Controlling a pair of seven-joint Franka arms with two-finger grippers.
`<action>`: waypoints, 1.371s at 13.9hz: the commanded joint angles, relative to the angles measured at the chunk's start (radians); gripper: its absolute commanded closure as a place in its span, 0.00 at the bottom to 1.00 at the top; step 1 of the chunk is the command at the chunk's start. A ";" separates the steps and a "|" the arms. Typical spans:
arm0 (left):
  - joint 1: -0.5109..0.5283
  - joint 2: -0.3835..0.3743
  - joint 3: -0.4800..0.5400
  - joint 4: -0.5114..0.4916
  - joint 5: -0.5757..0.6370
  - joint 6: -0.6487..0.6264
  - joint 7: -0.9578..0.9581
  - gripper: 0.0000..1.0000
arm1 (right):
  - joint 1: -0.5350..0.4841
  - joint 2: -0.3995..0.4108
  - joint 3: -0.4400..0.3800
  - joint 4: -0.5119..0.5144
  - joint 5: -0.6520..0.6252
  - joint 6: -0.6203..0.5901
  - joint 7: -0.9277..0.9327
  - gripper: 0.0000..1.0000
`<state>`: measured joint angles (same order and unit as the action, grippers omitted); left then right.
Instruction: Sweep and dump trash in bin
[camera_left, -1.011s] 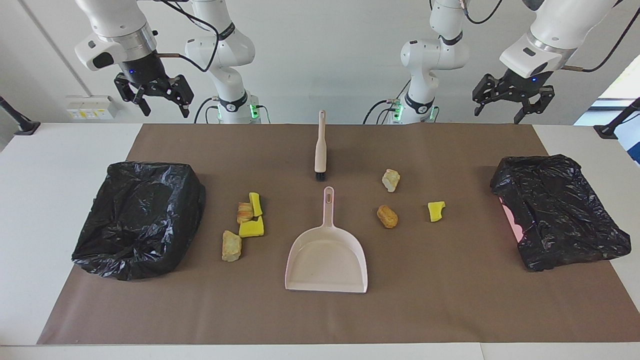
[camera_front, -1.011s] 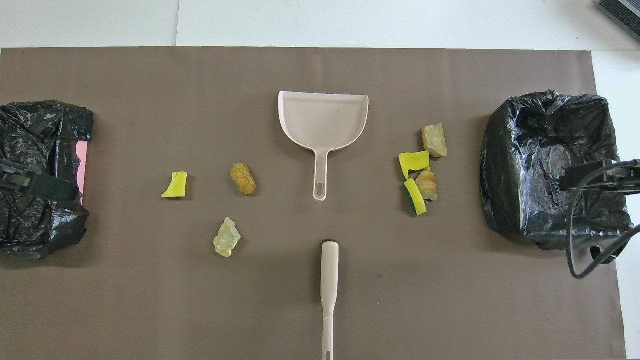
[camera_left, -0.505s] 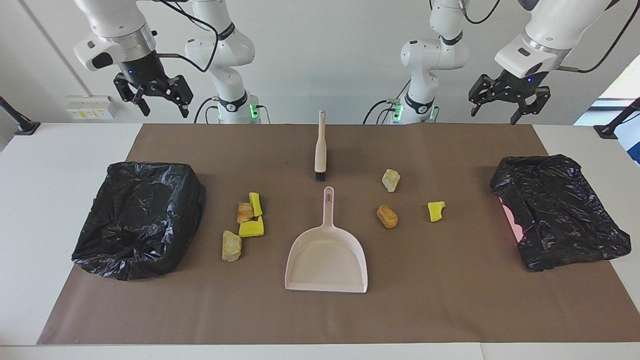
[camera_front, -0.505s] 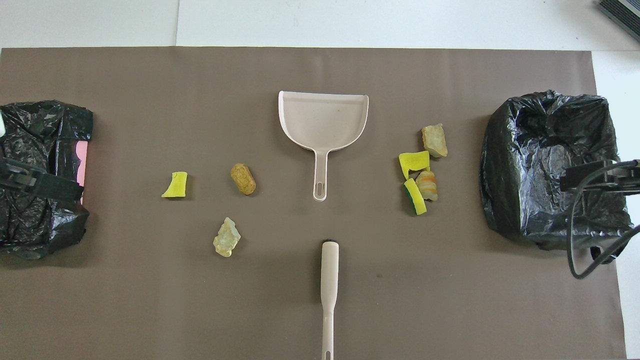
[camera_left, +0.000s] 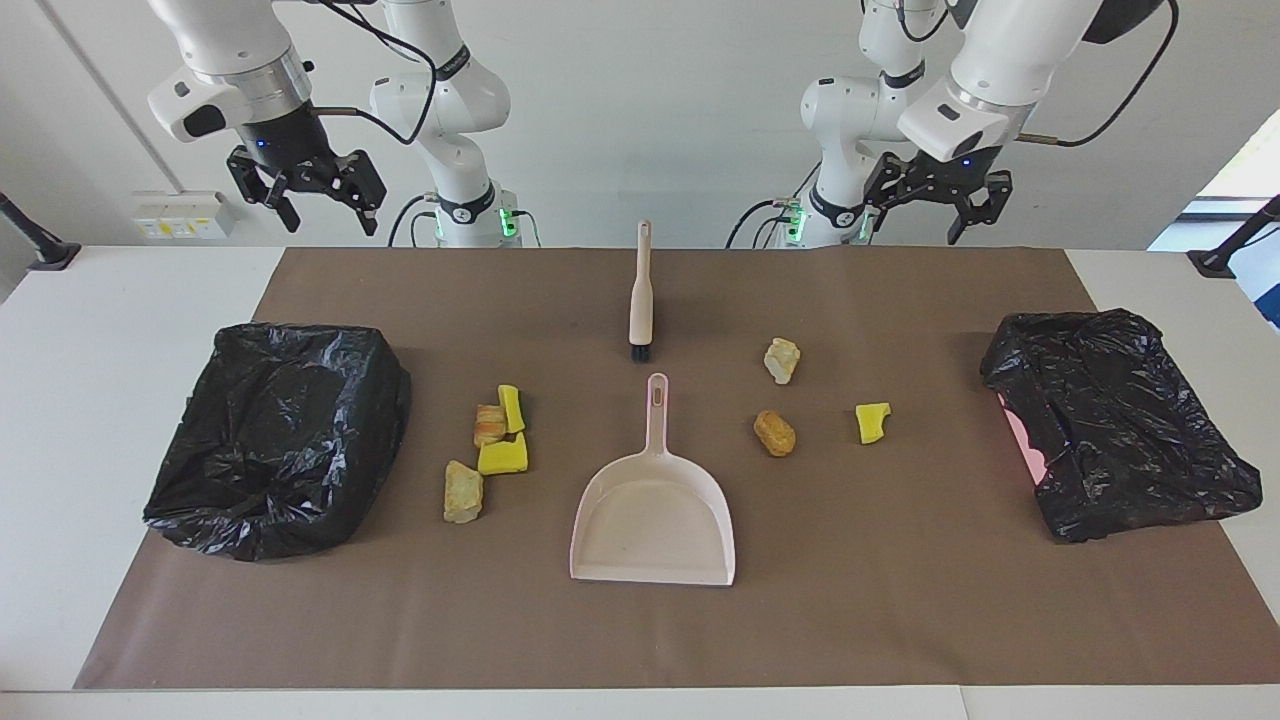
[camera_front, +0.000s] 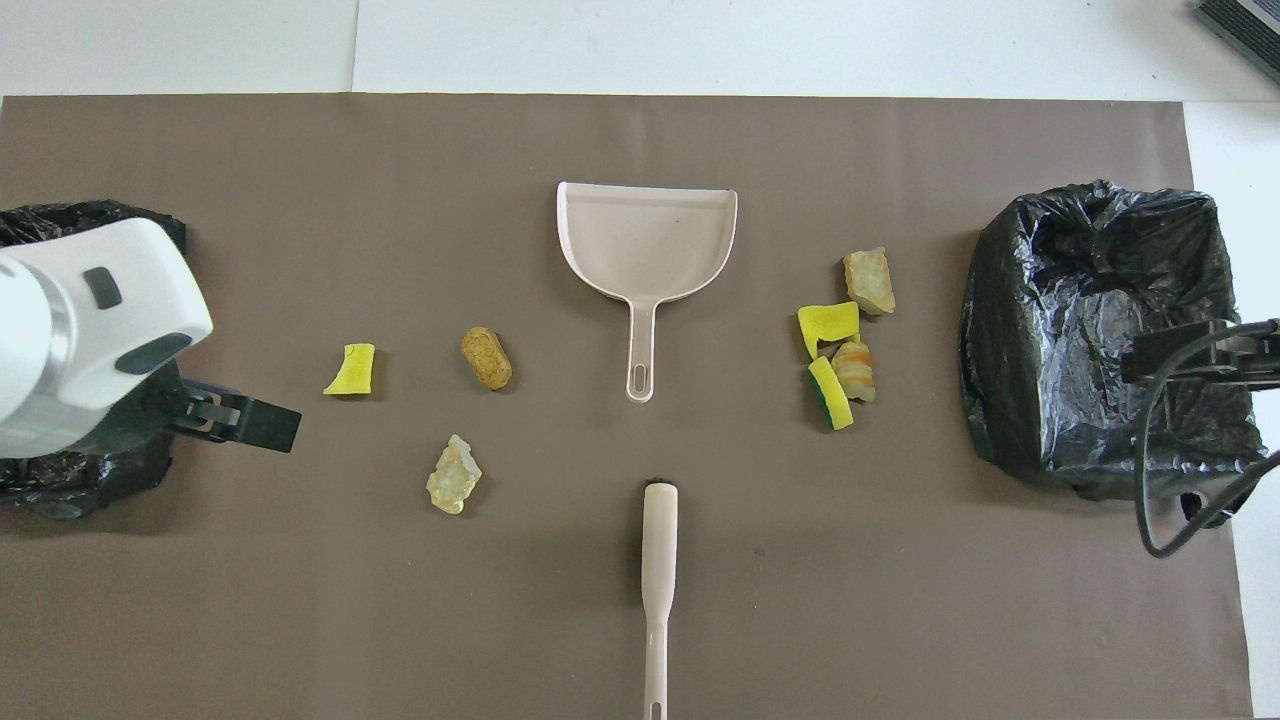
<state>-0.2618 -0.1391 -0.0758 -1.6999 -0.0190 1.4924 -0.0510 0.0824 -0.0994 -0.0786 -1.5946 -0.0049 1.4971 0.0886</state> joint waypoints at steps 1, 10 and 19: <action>-0.120 -0.056 0.014 -0.128 0.013 0.069 -0.137 0.00 | -0.009 -0.023 -0.004 -0.022 0.017 -0.006 -0.029 0.00; -0.436 -0.123 0.010 -0.406 -0.048 0.291 -0.444 0.00 | -0.009 -0.025 -0.006 -0.024 0.017 -0.008 -0.027 0.00; -0.714 0.053 0.010 -0.567 -0.050 0.667 -0.722 0.00 | -0.009 -0.033 -0.006 -0.036 0.017 -0.008 -0.029 0.00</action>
<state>-0.9350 -0.1060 -0.0861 -2.2434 -0.0647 2.1046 -0.7390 0.0818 -0.1058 -0.0803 -1.6023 -0.0049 1.4957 0.0886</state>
